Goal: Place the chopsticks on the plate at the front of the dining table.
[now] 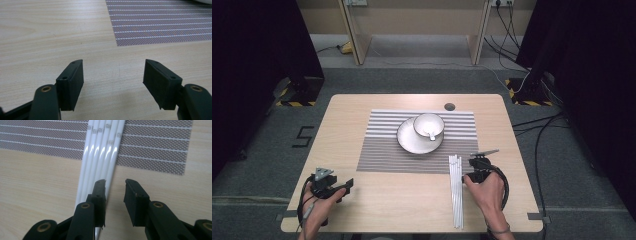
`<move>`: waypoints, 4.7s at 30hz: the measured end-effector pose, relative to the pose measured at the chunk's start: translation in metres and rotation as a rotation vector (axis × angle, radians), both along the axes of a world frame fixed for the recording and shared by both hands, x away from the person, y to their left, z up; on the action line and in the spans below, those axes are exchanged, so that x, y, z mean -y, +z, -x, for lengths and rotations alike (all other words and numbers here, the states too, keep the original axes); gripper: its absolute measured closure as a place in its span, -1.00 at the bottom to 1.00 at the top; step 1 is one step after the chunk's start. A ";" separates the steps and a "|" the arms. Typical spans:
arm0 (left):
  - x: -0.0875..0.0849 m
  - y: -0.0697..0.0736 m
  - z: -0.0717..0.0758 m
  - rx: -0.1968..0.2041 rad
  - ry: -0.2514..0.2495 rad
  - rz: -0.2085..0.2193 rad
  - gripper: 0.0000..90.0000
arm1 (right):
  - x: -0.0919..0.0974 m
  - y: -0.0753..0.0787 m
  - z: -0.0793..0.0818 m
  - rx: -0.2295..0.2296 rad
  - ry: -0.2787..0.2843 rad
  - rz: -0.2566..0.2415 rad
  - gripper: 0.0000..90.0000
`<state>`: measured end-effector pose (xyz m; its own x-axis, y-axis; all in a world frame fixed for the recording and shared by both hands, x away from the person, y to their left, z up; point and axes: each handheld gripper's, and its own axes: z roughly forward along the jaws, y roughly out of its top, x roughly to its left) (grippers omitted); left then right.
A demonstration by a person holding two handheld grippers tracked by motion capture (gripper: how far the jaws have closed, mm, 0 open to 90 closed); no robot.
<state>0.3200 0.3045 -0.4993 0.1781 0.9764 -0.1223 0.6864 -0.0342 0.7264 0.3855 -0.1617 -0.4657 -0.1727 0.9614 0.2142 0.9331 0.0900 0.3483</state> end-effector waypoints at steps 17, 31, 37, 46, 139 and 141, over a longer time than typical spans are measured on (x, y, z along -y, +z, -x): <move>0.001 0.000 0.000 0.005 -0.005 0.004 -0.29 | -0.017 -0.009 -0.019 -0.096 -0.016 0.088 0.82; 0.001 0.000 0.000 0.002 -0.014 -0.001 -0.29 | -0.016 -0.008 -0.019 -0.143 -0.022 0.105 0.75; 0.001 0.000 0.000 0.003 -0.015 0.002 -0.28 | -0.022 -0.007 -0.022 -0.165 0.004 0.134 0.58; -0.001 0.000 0.000 0.002 -0.012 0.003 -0.28 | -0.033 -0.007 -0.021 -0.156 -0.017 0.204 0.65; -0.003 -0.002 0.000 0.001 -0.008 -0.005 -0.29 | -0.058 0.037 -0.022 -0.044 0.075 0.131 0.90; -0.003 -0.002 0.000 0.002 -0.007 -0.006 -0.29 | -0.060 0.037 -0.022 -0.046 0.076 0.130 0.90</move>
